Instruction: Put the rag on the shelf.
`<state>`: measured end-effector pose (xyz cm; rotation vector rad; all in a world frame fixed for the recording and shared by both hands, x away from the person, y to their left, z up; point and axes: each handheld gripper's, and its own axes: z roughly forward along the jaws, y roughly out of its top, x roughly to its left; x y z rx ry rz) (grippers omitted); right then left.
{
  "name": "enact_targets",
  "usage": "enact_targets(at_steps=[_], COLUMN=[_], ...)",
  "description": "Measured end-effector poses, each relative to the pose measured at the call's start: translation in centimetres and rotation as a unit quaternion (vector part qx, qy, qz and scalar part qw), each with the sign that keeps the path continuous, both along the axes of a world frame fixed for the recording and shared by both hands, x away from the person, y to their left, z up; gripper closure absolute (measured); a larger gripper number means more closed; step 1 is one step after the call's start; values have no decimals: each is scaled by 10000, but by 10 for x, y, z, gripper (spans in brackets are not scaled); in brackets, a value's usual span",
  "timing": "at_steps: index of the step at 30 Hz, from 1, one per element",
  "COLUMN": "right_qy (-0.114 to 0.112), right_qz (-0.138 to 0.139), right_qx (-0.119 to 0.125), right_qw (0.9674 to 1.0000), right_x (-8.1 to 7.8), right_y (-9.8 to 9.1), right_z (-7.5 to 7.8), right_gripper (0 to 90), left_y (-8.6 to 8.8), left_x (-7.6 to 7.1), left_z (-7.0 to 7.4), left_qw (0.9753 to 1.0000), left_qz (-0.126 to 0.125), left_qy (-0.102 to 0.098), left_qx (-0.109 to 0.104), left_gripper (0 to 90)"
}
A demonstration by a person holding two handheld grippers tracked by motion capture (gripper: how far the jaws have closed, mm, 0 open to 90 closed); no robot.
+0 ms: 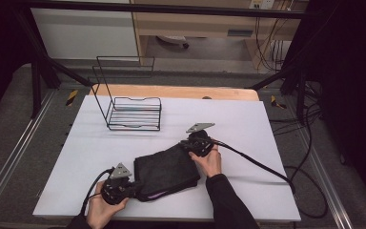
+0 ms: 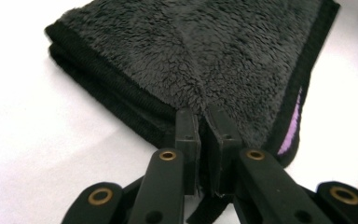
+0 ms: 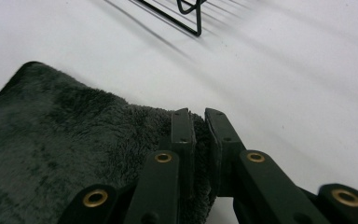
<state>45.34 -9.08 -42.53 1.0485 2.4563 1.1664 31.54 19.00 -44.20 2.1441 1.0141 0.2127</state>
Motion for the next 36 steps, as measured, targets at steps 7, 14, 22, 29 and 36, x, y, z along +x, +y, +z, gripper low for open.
enact_targets(at_steps=[7, 14, 22, 29, 36], right_qy=[-80, -178, 193, 508, 794], right_qz=[-66, -424, -419, -450, -534], right_qx=[-187, 266, 286, 38, 276], right_qw=[9998, 9986, 9985, 9977, 9950], right_x=[4, -13, -65, -90, -99], right_y=[6, -13, -34, -41, -47], right_z=[-16, 8, 5, -16, -22], right_gripper=[744, 364, 350, 423, 566], left_y=[0, 8, 21, 23, 17], left_x=[0, 1, 13, 53, 95], left_z=[0, 8, 17, 29, 14], left_qw=[9999, 9998, 9994, 9985, 9992], left_qz=[-91, -78, 150, 305, 231], left_qy=[-64, -172, -317, -434, -40], left_qx=[71, 5, -76, 111, 335], left_gripper=[809, 739, 528, 461, 486])
